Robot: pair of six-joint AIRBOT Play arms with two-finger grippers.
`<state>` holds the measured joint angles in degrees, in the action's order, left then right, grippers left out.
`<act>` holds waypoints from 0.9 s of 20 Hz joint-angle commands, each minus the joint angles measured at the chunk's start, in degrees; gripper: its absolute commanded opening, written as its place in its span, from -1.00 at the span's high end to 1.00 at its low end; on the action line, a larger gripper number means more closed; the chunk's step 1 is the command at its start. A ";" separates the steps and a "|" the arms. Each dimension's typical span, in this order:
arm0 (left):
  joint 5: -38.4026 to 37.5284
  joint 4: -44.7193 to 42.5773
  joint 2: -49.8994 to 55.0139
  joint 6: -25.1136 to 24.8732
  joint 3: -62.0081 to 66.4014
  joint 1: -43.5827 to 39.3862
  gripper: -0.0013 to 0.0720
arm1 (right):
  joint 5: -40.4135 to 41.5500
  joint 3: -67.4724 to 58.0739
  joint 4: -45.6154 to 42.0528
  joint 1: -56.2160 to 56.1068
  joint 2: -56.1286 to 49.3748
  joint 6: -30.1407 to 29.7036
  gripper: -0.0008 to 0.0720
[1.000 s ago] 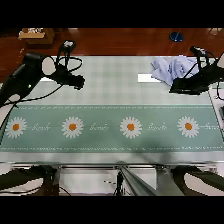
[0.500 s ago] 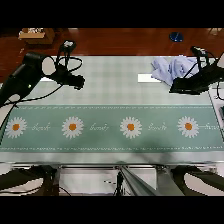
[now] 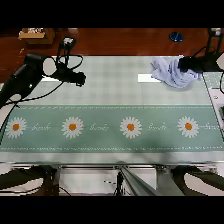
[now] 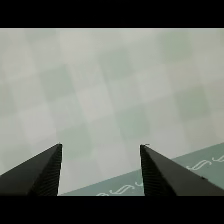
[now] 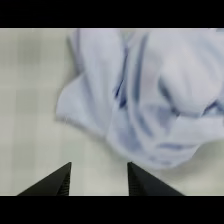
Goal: Fold the shirts.
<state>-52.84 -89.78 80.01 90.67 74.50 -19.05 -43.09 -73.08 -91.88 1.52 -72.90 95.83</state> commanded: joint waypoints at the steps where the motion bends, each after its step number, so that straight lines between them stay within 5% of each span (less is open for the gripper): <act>1: 4.39 -0.02 0.24 0.04 0.00 0.04 -0.66 | 22.73 -0.15 -13.64 1.22 -2.69 9.14 -0.16; 3: 4.59 -0.02 0.17 0.07 0.07 0.09 -0.73 | 23.43 -1.53 -13.66 2.97 -7.06 9.11 -0.22; 5: 3.26 0.00 0.00 0.07 0.09 -0.02 -0.74 | 22.93 -3.28 -13.62 4.81 -12.48 9.11 -0.70; 11: -4.76 9.53 -2.43 0.07 0.11 -0.02 -0.74 | 20.70 -5.66 -13.73 6.64 -23.61 8.09 -0.70; 18: -5.35 16.44 -3.13 0.04 0.11 -0.02 -0.74 | 19.10 -5.66 -15.34 6.64 -30.14 3.89 -0.69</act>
<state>-57.52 -76.42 77.17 90.76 74.56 -19.05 -23.44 -78.67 -105.91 8.10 -100.40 101.21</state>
